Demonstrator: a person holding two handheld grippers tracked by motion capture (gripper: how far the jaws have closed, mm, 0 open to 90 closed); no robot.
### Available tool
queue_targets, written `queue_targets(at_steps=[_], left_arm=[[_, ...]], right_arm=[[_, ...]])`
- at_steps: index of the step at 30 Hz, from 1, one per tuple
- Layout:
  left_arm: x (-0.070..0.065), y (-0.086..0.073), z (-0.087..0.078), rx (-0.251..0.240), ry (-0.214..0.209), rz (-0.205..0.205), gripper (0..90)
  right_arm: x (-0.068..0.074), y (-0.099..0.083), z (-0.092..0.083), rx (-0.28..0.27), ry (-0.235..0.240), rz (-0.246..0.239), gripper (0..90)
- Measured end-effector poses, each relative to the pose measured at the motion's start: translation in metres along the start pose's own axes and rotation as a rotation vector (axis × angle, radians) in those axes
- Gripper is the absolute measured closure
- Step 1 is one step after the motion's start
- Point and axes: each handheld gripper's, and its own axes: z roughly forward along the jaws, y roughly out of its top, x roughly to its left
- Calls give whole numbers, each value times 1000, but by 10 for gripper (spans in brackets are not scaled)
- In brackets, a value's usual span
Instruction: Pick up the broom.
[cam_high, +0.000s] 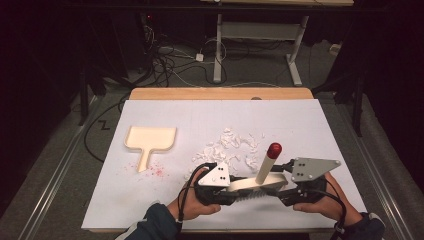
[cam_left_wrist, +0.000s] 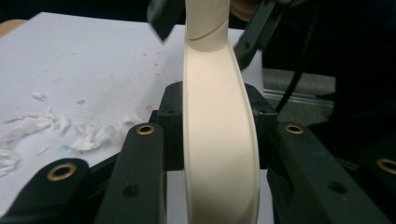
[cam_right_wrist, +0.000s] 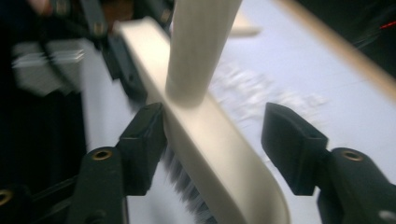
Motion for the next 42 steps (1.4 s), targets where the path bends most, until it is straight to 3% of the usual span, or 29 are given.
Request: queue_targets(at_steps=[1, 2, 3, 5, 7, 8, 9, 13, 15, 18, 19, 21, 24, 25, 26, 28, 31, 35, 38, 40, 42], left_arm=[[-1, -1, 0, 2, -12, 12, 645], [-2, -1, 0, 7, -22, 17, 645], [-2, -1, 0, 7, -22, 17, 645], [-3, -3, 0, 18, -38, 32, 644], [-2, -3, 0, 19, -42, 32, 630], [1, -5, -2, 1, -40, 25, 597], [2, -6, -4, -11, -48, 24, 568], [4, -7, -9, -26, -16, 36, 519], [4, -8, -13, -13, 47, 45, 442], [8, -13, -25, -23, 136, 8, 281], [8, -16, -32, -28, 200, 3, 255], [10, -25, -45, -32, 280, -8, 202], [10, -43, -65, -10, 412, -10, 179], [10, -43, -65, -10, 412, -10, 171], [11, -57, -76, 9, 477, -27, 171], [12, -72, -85, 49, 548, -36, 166], [15, -92, -97, 86, 612, -66, 166], [17, -115, -107, 144, 680, -95, 173], [16, -125, -113, 152, 686, -140, 173], [14, -127, -114, 164, 695, -143, 173], [8, -130, -119, 151, 705, -151, 173]], right_arm=[[0, -2, 7, 21, 68, 6, 397], [1, -2, 12, 44, 105, -2, 414], [3, -3, 16, 59, 108, -15, 444], [4, -5, 23, 54, 171, -7, 526], [5, -5, 25, 59, 188, -3, 544], [5, -6, 28, 53, 222, -14, 625], [5, -7, 28, 51, 239, -11, 651], [8, -6, 28, 47, 240, 2, 680], [8, -5, 27, 48, 212, 4, 681], [4, -5, 23, 62, 163, 20, 681], [2, -5, 22, 64, 147, 28, 681], [-4, -6, 17, 59, 109, 50, 681], [-11, -7, 10, 54, 38, 90, 680], [-13, -7, 8, 54, 11, 104, 680], [-15, -7, 7, 56, -13, 127, 680], [-19, -7, 4, 54, -36, 146, 680], [-27, -9, 4, 47, -64, 189, 680], [-35, -11, 4, 61, -111, 209, 680], [-39, -13, 2, 75, -162, 206, 680], [-40, -13, 1, 78, -176, 204, 680], [-47, -15, 0, 77, -221, 224, 681]])
